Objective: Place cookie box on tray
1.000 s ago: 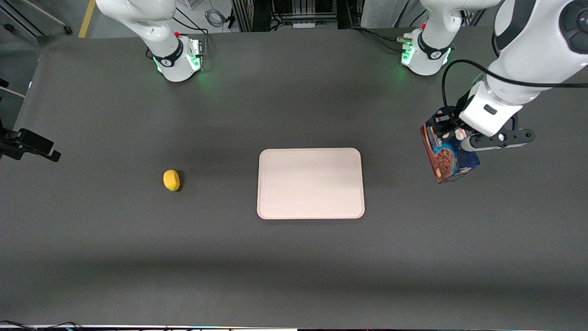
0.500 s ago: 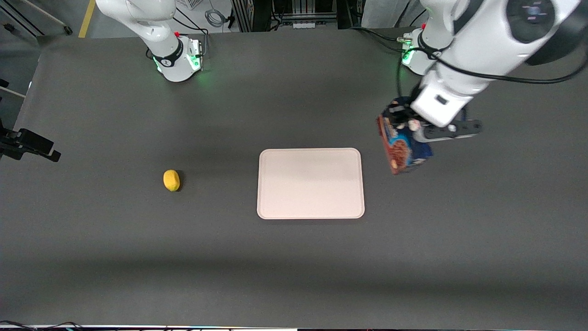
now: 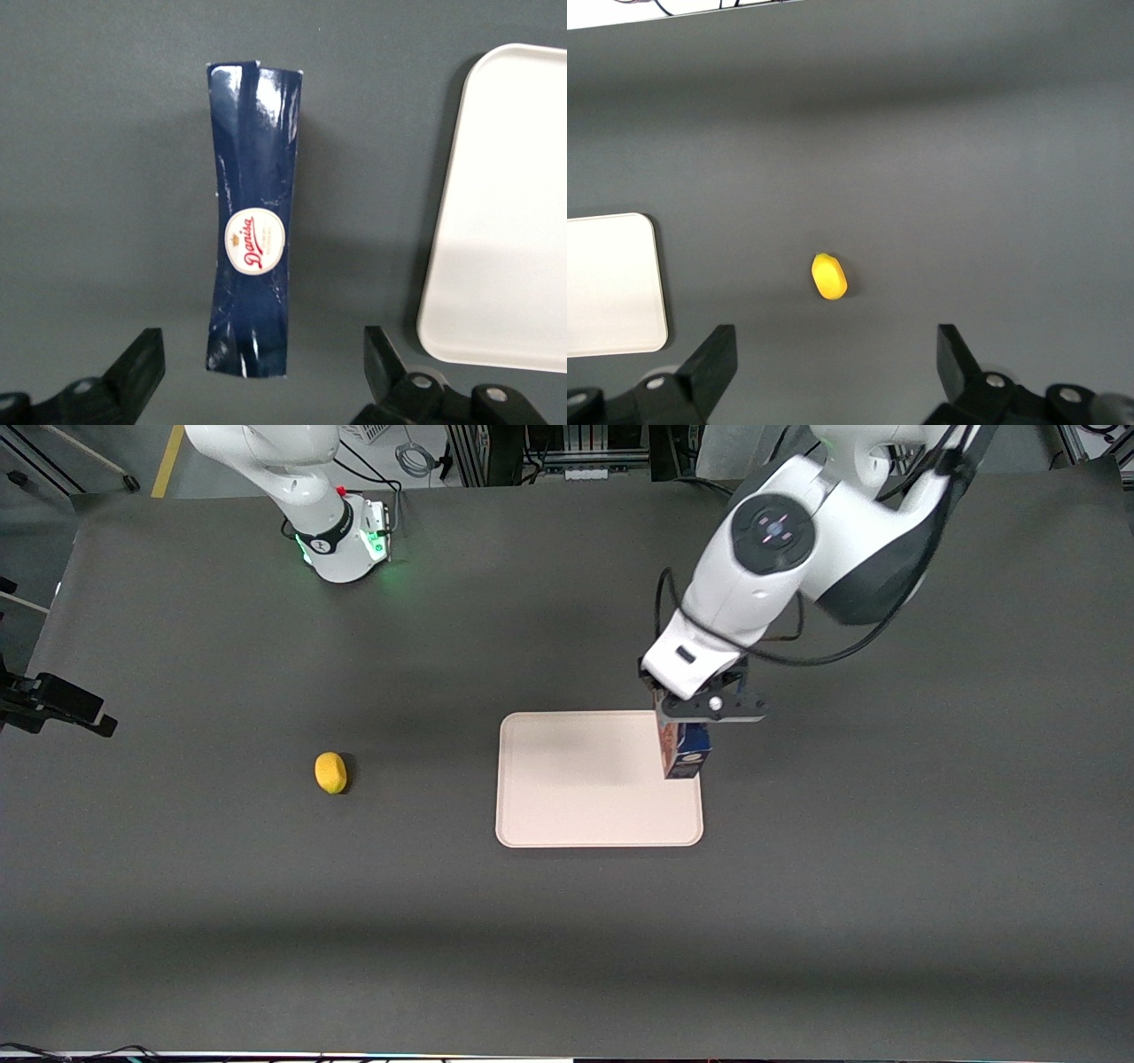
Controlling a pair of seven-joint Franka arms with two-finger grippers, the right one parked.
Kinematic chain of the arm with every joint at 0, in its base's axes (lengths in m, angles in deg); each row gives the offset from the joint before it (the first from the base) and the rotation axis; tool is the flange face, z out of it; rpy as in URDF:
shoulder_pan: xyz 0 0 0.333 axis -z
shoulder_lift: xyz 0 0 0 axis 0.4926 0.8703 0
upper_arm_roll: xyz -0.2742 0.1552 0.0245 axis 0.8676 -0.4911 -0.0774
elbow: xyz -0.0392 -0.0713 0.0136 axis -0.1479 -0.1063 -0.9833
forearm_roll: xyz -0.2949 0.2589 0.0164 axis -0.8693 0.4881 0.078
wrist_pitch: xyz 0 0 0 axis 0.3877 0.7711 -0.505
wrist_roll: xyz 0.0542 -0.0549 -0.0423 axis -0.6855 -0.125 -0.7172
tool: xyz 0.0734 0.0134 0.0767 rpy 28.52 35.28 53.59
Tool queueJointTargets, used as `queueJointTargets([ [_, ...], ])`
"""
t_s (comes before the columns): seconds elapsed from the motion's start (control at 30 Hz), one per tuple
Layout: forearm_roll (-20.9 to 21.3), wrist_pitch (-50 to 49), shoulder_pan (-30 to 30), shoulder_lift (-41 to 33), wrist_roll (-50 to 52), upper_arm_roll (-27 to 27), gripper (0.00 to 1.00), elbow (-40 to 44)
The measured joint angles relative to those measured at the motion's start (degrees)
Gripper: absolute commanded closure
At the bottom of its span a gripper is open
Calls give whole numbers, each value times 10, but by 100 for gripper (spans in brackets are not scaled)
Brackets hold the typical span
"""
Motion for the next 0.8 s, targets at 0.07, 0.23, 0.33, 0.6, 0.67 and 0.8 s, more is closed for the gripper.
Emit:
queueJointTargets([
  [0.07,-4,-1,-1,-1,-18,-21,0,-1],
  [0.23,-4,-2,-2,-1,-30,-43,0,-7],
  [0.33,-4,-2,-2,-1,-30,-48,0,-10],
  [0.6,-4,-5,-2,-1,-31,-61,0,-13],
  [0.67,-4,-5,-2,-1,-31,-65,0,-13],
  [0.8,-4,-5,-1,-1,-31,-71,0,-12],
])
